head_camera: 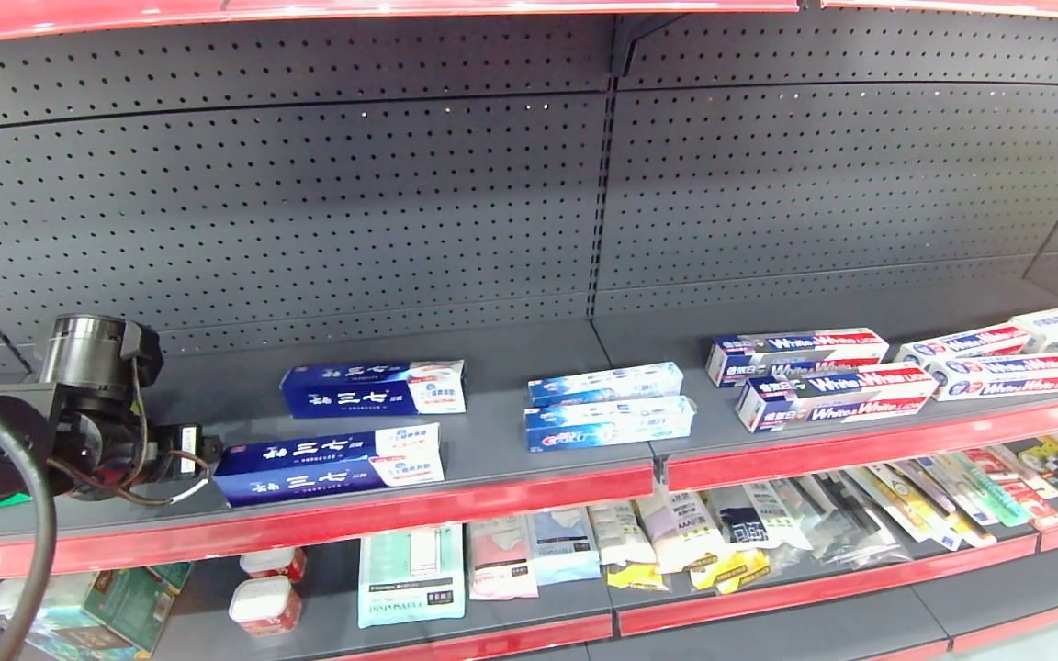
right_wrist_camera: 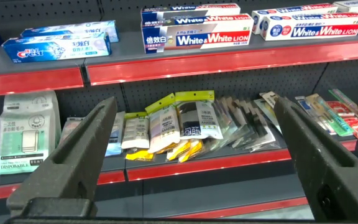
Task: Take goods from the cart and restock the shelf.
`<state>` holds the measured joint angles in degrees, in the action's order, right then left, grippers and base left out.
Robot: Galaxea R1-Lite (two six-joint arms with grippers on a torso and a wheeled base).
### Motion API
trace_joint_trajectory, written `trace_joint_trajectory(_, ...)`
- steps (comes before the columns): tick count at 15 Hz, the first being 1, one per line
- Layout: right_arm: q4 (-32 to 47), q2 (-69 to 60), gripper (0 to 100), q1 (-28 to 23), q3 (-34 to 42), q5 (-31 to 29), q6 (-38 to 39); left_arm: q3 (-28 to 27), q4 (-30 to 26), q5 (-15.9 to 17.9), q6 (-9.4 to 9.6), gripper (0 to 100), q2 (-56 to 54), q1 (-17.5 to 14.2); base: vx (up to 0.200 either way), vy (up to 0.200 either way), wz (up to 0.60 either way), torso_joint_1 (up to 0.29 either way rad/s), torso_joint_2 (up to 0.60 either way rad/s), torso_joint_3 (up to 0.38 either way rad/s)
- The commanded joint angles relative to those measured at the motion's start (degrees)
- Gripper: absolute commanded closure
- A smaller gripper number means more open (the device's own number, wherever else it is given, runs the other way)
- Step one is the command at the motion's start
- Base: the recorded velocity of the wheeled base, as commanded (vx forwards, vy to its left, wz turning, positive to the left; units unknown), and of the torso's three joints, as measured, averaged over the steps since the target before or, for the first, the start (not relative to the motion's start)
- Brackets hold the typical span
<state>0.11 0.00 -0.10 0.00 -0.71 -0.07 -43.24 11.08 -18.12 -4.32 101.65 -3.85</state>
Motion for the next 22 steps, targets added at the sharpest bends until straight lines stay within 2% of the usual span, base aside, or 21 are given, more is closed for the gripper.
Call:
trace_joint_trajectory(1, -0.02, 0.09, 0, 0.01, 0.00, 0.00, -0.01, -0.09, -0.09, 0.01, 0.01, 0, 0.04, 0.25, 0.000, 0.000, 0.00, 0.000, 0.00, 0.000)
trace_joint_trajectory(15, -0.02, 0.09, 0, 0.01, 0.00, 0.00, -0.01, -1.94, -0.01, -0.17, 0.10, 0, 0.40, 0.60, 0.000, 0.000, 0.00, 0.000, 0.00, 0.000)
trace_joint_trajectory(22, -0.02, 0.09, 0, 0.01, 0.00, 0.00, -0.01, -0.88, -0.18, -0.43, 0.10, 0, -0.48, 0.60, 0.000, 0.000, 0.00, 0.000, 0.00, 0.000)
